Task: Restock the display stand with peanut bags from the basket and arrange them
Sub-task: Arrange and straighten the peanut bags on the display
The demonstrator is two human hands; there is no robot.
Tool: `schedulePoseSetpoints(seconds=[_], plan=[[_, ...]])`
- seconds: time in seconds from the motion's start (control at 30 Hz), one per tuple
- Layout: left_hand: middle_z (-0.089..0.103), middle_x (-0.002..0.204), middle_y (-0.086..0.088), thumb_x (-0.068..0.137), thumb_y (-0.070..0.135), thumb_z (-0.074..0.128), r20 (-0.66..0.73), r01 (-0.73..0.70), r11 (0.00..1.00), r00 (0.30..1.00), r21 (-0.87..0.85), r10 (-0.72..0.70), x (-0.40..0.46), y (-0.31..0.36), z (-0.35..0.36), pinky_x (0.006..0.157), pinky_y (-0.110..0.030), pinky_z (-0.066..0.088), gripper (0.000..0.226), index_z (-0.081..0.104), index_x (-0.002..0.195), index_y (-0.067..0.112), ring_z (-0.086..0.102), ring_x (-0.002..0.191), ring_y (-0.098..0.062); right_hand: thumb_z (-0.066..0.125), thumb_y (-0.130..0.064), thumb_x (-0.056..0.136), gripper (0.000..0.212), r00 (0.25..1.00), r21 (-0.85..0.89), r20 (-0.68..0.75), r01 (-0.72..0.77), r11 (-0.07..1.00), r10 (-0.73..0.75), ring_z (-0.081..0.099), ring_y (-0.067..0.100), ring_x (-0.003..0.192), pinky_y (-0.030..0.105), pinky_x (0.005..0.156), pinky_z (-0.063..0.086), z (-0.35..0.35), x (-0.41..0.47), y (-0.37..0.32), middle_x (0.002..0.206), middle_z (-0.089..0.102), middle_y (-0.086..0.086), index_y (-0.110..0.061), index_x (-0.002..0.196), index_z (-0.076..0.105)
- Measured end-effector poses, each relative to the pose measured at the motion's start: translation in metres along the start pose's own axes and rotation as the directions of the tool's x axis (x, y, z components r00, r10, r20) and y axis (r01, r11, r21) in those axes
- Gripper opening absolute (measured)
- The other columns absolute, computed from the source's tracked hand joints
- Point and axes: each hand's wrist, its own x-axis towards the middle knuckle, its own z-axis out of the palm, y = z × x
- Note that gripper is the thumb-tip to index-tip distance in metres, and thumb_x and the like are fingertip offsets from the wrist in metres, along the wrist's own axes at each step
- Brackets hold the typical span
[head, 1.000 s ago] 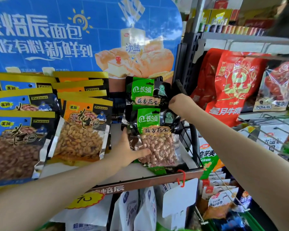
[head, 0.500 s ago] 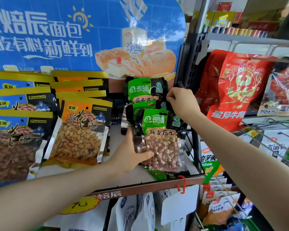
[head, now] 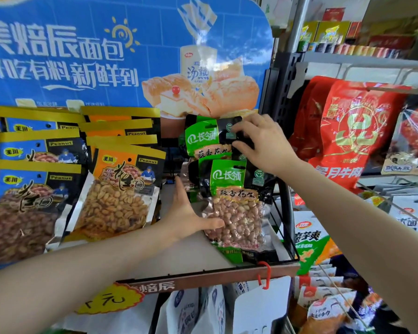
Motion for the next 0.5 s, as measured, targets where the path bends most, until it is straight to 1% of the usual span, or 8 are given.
schedulePoseSetpoints(seconds=[0.07,0.13,0.17,0.23,0.3,0.37,0.43,0.5], plan=[[-0.013,0.157,0.001,0.056,0.040,0.085,0.019,0.002,1.000,1.000,-0.020,-0.002,0.002,-0.002,0.001,0.117,-0.040,0.014,0.141,-0.027,0.140,0.026,0.002,0.145,-0.019,0.054,-0.025,0.087,0.040,0.999,0.010,0.015,0.046,0.999,-0.046,0.049,0.038,0.112,0.048,0.091,0.042,-0.003,0.017,-0.005,0.126,0.054,0.016,-0.015,0.126,0.054],[-0.012,0.157,0.000,0.058,0.040,0.084,0.020,0.002,1.000,1.000,-0.022,-0.002,0.003,-0.002,0.000,0.118,-0.040,0.013,0.139,-0.025,0.142,0.024,0.001,0.145,-0.019,0.052,-0.022,0.092,0.045,0.991,0.024,0.117,0.060,0.998,-0.063,0.041,0.034,0.126,0.049,0.100,0.038,-0.005,0.034,-0.010,0.140,0.046,0.012,-0.018,0.136,0.043],[-0.013,0.157,0.000,0.058,0.040,0.084,0.016,-0.001,1.000,1.000,-0.022,0.001,0.002,-0.002,0.000,0.118,-0.040,0.013,0.138,-0.024,0.142,0.024,0.001,0.145,-0.019,0.051,-0.023,0.093,0.044,0.980,0.026,0.188,0.056,0.998,-0.060,0.040,0.033,0.128,0.050,0.101,0.038,-0.004,0.042,-0.011,0.142,0.044,0.010,-0.018,0.136,0.043],[-0.013,0.157,0.001,0.060,0.040,0.083,0.013,-0.015,1.000,1.000,-0.023,0.016,0.001,-0.004,0.002,0.117,-0.038,0.011,0.135,-0.022,0.143,0.023,0.000,0.144,-0.019,0.052,-0.025,0.093,0.037,0.959,0.015,0.277,0.049,0.999,-0.051,0.045,0.036,0.121,0.050,0.096,0.042,-0.003,0.052,-0.010,0.138,0.046,0.014,-0.014,0.128,0.049],[-0.013,0.157,0.002,0.063,0.038,0.082,0.025,-0.030,0.999,0.999,-0.031,0.031,0.001,-0.005,0.003,0.115,-0.035,0.011,0.132,-0.022,0.144,0.023,0.000,0.144,-0.018,0.053,-0.025,0.091,0.027,0.967,0.012,0.253,0.039,0.999,-0.041,0.053,0.036,0.109,0.047,0.089,0.046,-0.007,0.056,-0.006,0.123,0.057,0.015,-0.011,0.114,0.055],[-0.005,0.157,0.003,0.065,0.032,0.081,0.070,-0.047,0.996,0.996,-0.070,0.052,0.002,-0.003,0.004,0.111,-0.027,0.014,0.129,-0.022,0.143,0.024,0.007,0.142,-0.013,0.051,-0.024,0.091,0.020,0.975,-0.027,0.223,0.030,0.999,-0.024,0.056,0.035,0.103,0.042,0.083,0.047,-0.010,0.058,0.000,0.111,0.063,0.014,-0.010,0.103,0.059],[0.008,0.156,0.004,0.068,0.024,0.081,0.106,-0.076,0.991,0.990,-0.112,0.088,0.003,-0.002,0.007,0.101,-0.018,0.017,0.125,-0.019,0.144,0.024,0.018,0.133,-0.005,0.049,-0.023,0.092,0.020,0.971,-0.105,0.240,0.020,0.994,0.005,0.055,0.035,0.104,0.040,0.081,0.044,-0.009,0.059,0.002,0.111,0.063,0.013,-0.009,0.101,0.059],[0.018,0.152,0.004,0.068,0.021,0.081,0.102,-0.108,0.989,0.988,-0.104,0.118,0.004,-0.002,0.008,0.097,-0.015,0.019,0.119,-0.009,0.145,0.023,0.021,0.121,0.001,0.048,-0.022,0.091,0.021,0.968,-0.103,0.242,-0.039,0.994,0.063,0.054,0.035,0.106,0.040,0.083,0.043,-0.002,0.060,0.003,0.114,0.060,0.015,-0.007,0.101,0.057]])
